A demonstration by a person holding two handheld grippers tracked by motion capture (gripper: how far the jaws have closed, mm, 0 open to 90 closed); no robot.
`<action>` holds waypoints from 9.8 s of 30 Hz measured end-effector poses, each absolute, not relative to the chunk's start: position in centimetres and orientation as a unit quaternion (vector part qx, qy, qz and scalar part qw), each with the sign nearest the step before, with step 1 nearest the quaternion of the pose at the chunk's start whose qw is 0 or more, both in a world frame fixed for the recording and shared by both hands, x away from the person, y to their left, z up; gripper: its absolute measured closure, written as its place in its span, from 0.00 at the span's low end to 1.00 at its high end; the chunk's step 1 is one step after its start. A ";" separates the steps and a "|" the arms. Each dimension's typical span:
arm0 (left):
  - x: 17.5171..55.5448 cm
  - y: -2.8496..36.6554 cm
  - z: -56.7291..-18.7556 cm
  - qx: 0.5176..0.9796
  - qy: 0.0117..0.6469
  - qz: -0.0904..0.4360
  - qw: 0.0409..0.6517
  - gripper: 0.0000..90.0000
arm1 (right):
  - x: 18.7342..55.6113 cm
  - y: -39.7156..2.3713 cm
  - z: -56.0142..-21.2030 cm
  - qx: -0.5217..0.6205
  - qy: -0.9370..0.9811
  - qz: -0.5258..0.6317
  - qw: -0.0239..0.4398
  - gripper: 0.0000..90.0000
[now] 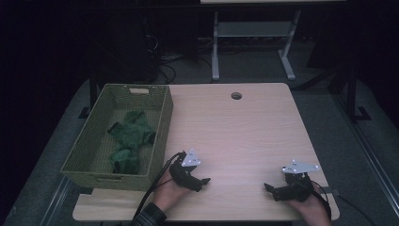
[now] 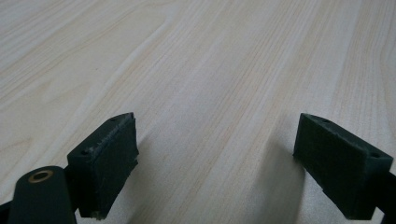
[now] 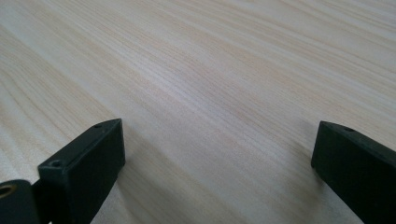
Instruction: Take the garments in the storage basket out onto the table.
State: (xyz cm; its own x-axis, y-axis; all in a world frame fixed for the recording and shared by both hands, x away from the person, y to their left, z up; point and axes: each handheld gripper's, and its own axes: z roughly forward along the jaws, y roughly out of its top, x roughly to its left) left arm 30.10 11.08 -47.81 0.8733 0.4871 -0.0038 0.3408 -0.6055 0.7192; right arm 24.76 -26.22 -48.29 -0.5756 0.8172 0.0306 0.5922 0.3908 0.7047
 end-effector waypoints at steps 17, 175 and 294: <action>30.6 11.5 -46.7 0.887 0.247 0.083 0.382 0.15 | 24.9 -26.2 -48.3 0.428 0.819 0.345 0.162 0.03; 38.3 31.9 -40.8 0.862 0.439 0.108 0.229 0.71 | 24.6 -26.2 -48.3 0.427 0.819 0.347 0.162 0.03; 34.9 13.6 -24.3 0.787 0.223 0.075 0.570 0.98 | 24.6 -26.2 -48.3 0.428 0.819 0.347 0.162 0.03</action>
